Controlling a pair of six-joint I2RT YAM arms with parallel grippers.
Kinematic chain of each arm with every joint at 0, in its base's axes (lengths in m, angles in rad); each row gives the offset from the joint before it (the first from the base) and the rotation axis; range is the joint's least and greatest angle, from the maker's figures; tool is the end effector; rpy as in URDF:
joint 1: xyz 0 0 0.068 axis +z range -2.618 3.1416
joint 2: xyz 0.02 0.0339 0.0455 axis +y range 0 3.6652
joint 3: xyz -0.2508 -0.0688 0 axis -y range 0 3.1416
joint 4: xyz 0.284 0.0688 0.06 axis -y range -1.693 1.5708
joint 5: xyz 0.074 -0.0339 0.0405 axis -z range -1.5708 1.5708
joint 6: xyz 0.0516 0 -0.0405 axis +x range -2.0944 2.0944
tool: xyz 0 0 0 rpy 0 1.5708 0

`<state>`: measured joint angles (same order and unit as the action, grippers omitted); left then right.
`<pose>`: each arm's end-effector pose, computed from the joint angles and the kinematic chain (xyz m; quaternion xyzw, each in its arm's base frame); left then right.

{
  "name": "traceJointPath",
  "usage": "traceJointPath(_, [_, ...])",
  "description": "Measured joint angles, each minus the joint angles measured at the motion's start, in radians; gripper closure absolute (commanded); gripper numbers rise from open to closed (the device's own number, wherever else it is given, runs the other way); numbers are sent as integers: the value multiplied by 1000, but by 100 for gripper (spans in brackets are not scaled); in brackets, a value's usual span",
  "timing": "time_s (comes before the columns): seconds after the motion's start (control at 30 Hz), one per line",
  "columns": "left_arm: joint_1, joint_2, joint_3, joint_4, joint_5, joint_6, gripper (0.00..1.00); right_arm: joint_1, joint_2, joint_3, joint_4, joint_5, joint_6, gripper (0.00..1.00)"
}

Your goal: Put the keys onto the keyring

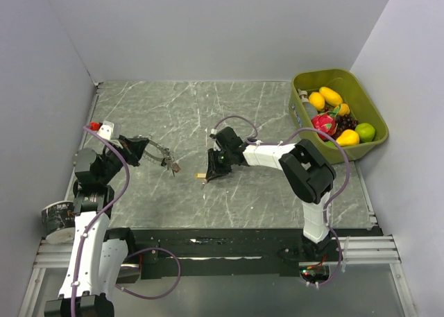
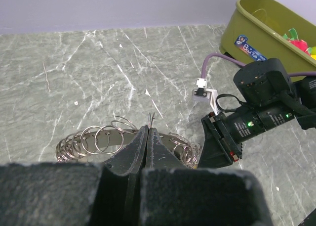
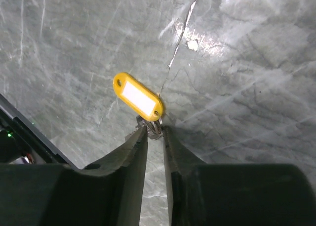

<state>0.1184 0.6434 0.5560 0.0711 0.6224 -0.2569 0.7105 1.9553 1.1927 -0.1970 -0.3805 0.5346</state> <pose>0.2254 -0.0035 0.2971 0.0844 0.7068 -0.2639 0.6509 0.3141 0.2955 0.0933 -0.1389 0.9278 0.3188 0.1348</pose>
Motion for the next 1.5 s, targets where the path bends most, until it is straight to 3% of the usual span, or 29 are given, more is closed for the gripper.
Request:
traceJointPath(0.17, [0,0,0,0,9,0,99,-2,11,0,18,-6,4,99])
traceJointPath(0.47, [0,0,0,5,14,0,99,-4,1,-24,50,-2,-7,100])
traceJointPath(0.73, [0,1,-2,40,53,-3,99,-8,-103,-87,46,41,-73,100])
traceJointPath(1.13, [0,12,-16,108,146,-38,99,-10,-514,-205,41,78,-250,100])
traceJointPath(1.5, [-71,37,-92,333,348,-156,99,-11,-922,-446,166,64,-479,100])
